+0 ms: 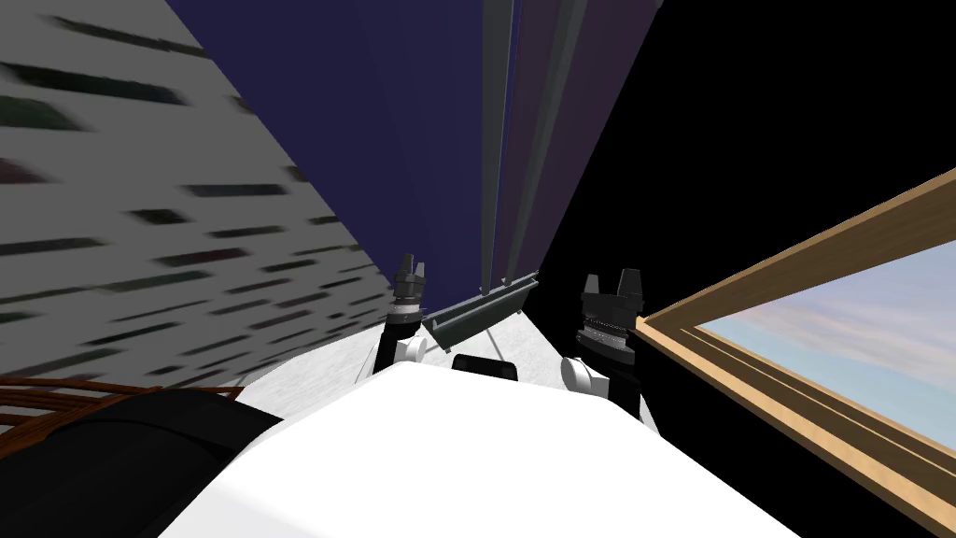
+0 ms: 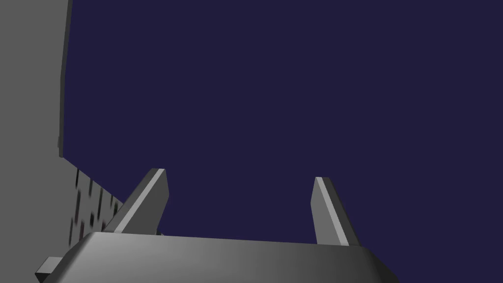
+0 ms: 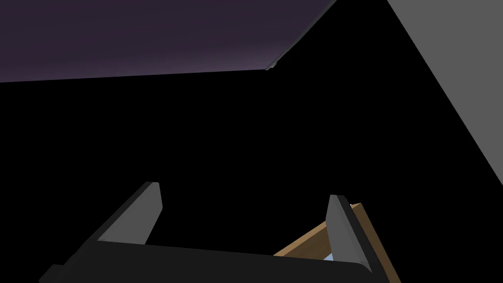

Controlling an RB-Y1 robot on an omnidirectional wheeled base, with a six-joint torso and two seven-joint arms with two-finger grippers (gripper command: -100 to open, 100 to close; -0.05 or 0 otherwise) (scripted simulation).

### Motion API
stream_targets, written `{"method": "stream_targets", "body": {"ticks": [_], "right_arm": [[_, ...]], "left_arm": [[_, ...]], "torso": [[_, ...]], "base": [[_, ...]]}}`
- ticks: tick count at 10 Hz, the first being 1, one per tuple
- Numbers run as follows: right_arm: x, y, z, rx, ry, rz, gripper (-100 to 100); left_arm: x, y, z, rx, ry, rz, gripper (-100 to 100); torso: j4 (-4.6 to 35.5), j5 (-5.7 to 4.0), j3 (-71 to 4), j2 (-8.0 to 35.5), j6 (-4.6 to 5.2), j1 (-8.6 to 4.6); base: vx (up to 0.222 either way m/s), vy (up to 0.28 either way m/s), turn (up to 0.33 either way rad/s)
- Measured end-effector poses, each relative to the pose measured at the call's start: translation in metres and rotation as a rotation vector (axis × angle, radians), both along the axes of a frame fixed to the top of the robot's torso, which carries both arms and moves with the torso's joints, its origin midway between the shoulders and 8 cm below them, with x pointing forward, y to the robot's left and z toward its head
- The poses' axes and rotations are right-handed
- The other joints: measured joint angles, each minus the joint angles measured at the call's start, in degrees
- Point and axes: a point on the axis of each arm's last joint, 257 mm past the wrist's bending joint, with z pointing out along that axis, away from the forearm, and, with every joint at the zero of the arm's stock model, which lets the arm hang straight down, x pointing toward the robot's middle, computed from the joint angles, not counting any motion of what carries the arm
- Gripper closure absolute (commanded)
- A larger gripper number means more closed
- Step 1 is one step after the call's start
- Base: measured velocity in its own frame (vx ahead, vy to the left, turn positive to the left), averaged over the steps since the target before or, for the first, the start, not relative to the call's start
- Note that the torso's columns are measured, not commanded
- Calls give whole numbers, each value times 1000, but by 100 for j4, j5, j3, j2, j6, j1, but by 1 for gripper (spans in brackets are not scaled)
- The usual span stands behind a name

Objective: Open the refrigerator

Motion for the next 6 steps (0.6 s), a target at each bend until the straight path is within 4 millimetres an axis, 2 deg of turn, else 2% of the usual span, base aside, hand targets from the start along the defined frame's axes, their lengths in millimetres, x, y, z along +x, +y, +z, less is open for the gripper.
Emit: {"method": "stream_targets", "body": {"ticks": [2,6], "right_arm": [[0,0,0,0,0,0,0],[0,0,0,0,0,0,0]], "left_arm": [[0,0,0,0,0,0,0],[0,0,0,0,0,0,0]], "torso": [[600,0,-1200,597,0,0],[2268,0,-4536,2269,0,0]], "base": [[0,0,0],[0,0,0]]}}
